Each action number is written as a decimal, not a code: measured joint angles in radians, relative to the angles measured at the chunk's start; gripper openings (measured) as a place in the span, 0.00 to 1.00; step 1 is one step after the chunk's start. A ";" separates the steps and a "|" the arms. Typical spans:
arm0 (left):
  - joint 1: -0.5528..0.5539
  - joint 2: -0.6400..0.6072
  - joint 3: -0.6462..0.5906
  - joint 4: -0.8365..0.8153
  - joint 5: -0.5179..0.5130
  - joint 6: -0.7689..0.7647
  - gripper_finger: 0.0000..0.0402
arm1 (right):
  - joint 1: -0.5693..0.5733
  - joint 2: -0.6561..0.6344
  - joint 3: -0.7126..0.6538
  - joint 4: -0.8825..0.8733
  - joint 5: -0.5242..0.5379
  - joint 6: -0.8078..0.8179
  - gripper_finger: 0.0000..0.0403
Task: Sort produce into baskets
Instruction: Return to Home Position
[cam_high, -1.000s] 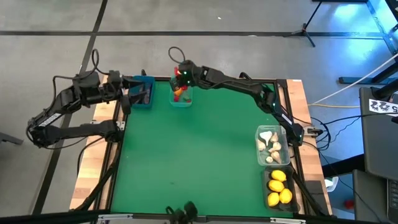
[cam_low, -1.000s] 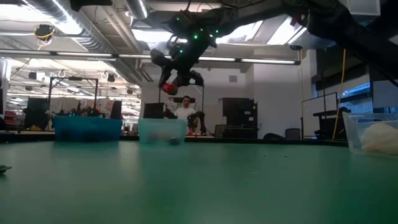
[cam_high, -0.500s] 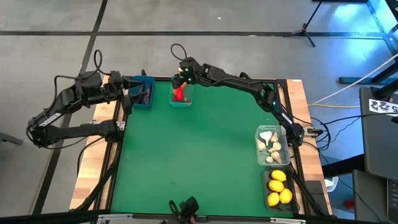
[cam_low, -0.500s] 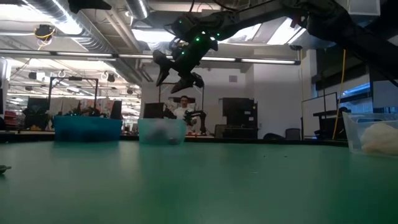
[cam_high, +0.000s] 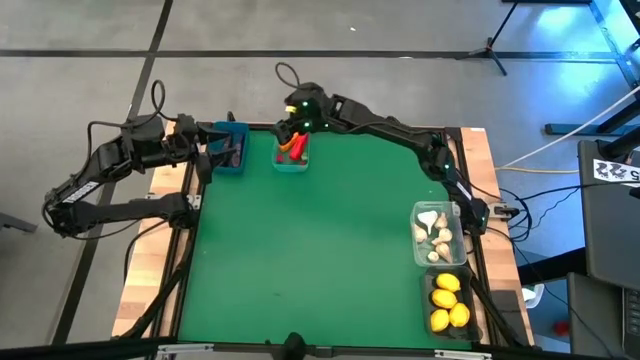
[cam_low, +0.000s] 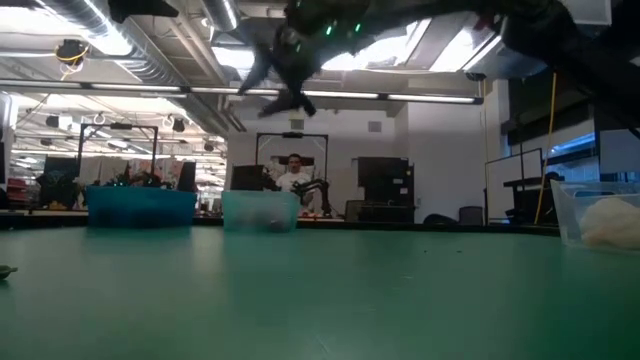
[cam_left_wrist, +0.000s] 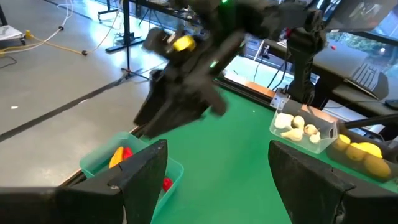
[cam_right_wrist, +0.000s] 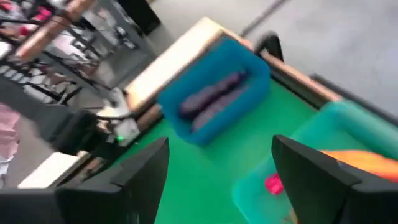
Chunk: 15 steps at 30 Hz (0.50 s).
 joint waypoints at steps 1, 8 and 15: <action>0.000 0.000 0.000 0.001 0.000 -0.005 0.69 | 0.005 -0.018 0.000 -0.008 -0.007 -0.010 0.70; 0.000 -0.001 0.000 0.004 0.000 -0.058 0.69 | 0.034 -0.197 0.001 -0.111 -0.014 -0.137 0.70; 0.000 -0.001 0.000 0.005 0.000 -0.126 0.69 | 0.073 -0.367 0.001 -0.257 -0.013 -0.208 0.70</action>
